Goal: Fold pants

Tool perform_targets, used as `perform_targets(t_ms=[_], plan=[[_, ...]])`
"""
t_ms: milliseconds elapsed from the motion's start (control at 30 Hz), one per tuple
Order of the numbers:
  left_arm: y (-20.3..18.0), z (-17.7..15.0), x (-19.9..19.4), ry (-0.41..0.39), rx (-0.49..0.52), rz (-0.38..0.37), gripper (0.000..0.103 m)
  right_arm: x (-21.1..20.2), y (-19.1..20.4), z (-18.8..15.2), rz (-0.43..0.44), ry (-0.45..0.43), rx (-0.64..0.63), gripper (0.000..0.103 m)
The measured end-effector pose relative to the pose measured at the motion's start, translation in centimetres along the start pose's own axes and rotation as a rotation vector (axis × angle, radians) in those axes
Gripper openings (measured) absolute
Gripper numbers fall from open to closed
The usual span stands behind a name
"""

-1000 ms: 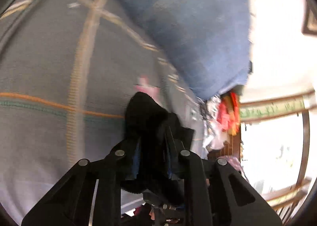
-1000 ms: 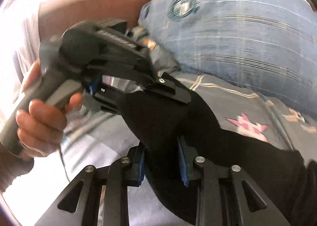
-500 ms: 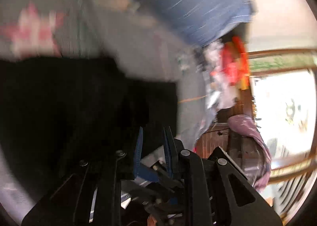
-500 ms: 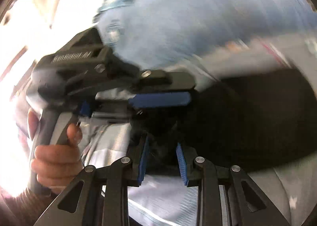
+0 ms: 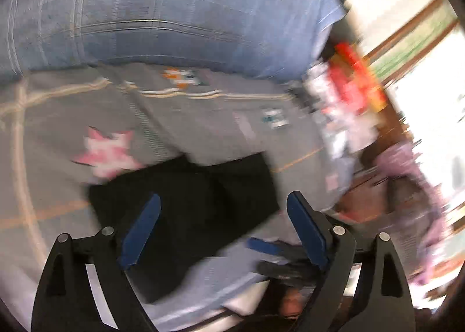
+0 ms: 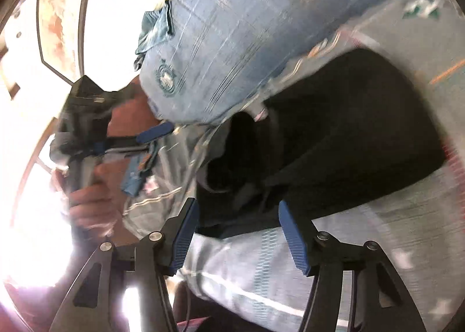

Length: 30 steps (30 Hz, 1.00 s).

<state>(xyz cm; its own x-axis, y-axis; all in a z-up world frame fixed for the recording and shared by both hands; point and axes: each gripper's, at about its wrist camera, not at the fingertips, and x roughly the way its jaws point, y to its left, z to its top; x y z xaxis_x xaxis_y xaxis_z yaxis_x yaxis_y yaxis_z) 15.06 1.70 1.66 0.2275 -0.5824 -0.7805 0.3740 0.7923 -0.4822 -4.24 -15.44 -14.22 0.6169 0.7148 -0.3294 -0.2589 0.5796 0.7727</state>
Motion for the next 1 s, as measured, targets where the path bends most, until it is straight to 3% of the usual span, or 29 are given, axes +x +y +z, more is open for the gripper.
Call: perform_targets(t_ms=[100,167,300,500,567,633,667,700,767,867,1000], plan=[[1.9,0.9,2.3,0.124,0.007,0.041,0.089,2.4,0.4,-0.3,0.047,0.051,0.021,0.060],[2.4,1.3,3.5,0.182,0.010,0.022,0.089,4.0,0.5,0.0,0.037,0.065,0.025,0.060],[2.4,2.3,4.2,0.202,0.075,-0.013,0.089,6.7,0.6,0.2,0.060,0.096,0.047,0.060],[4.2,1.9,9.0,0.372,0.125,0.019,0.089,8.2,0.7,0.3,0.072,0.079,0.018,0.056],[4.2,1.2,9.3,0.347,0.139,0.011,0.089,8.1,0.4,0.1,0.062,0.077,0.022,0.052],[4.2,0.7,9.1,0.294,0.136,-0.003,0.077,8.2,0.5,0.2,0.041,0.083,0.026,0.045],[4.5,0.5,8.8,0.278,0.109,-0.020,0.056,8.2,0.7,0.3,0.025,0.090,0.024,0.039],[4.8,0.5,8.5,0.267,0.085,-0.034,0.043,8.2,1.0,0.5,0.042,0.094,0.028,0.037],[5.8,0.2,6.5,0.222,-0.003,-0.116,0.036,7.5,2.5,1.1,0.098,0.076,0.011,0.028],[5.3,0.1,2.1,0.106,-0.058,-0.231,0.036,5.3,5.4,2.1,0.140,0.027,-0.090,0.025],[1.2,1.2,0.0,0.013,-0.031,-0.255,0.036,1.1,6.6,3.3,0.169,-0.069,-0.148,0.024]])
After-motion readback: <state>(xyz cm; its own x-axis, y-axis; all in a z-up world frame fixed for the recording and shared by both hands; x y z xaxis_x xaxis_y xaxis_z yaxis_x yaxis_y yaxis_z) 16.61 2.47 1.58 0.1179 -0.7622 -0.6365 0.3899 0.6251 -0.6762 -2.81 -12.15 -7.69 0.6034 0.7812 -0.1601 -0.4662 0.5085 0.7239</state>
